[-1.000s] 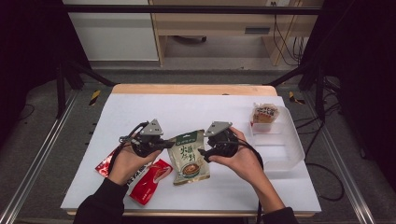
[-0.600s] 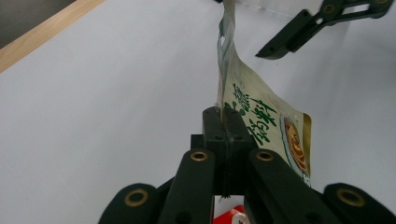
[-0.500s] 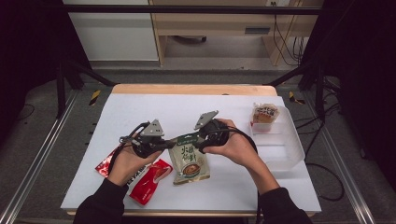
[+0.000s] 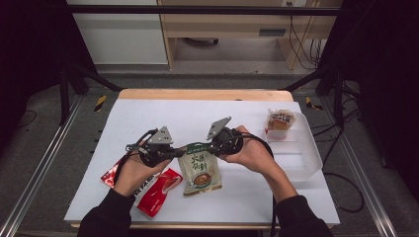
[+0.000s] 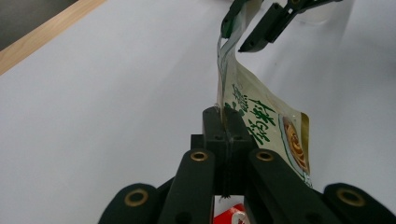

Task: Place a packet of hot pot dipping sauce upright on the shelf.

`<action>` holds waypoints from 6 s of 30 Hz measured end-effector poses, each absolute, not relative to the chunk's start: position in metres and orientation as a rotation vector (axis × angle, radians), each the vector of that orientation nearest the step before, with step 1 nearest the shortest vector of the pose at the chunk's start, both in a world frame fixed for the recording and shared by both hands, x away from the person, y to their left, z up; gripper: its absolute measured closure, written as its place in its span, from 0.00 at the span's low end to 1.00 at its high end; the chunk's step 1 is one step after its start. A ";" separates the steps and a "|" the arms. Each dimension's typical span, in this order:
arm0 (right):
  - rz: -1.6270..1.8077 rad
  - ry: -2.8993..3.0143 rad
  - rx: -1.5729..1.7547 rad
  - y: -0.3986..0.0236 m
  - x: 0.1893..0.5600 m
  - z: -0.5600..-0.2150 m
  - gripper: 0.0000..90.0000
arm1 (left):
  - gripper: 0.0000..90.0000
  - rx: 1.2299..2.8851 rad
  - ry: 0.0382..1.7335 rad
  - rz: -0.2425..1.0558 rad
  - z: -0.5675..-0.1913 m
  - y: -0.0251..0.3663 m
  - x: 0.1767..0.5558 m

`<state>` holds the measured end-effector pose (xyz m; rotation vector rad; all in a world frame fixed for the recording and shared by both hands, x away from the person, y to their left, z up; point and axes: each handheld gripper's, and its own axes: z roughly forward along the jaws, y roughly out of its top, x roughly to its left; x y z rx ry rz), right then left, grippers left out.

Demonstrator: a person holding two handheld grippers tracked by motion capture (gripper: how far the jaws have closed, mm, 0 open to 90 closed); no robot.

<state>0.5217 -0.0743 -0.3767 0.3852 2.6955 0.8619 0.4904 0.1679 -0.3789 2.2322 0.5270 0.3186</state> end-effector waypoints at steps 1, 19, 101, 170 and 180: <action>0.861 2.696 0.380 -0.074 0.521 -0.377 0.84 | 1.00 2.230 0.526 0.320 -0.379 0.168 0.490; 0.806 2.701 0.370 -0.066 0.521 -0.376 1.00 | 0.89 2.211 0.549 0.314 -0.379 0.171 0.492; 0.873 2.543 0.526 -0.146 0.494 -0.276 1.00 | 0.10 2.127 0.786 0.396 -0.397 0.247 0.495; 0.790 2.373 0.835 -0.333 0.543 -0.307 1.00 | 0.10 2.171 0.840 0.403 -0.407 0.254 0.498; 0.793 2.396 0.889 -0.334 0.548 -0.316 1.00 | 0.10 2.171 0.837 0.409 -0.406 0.255 0.498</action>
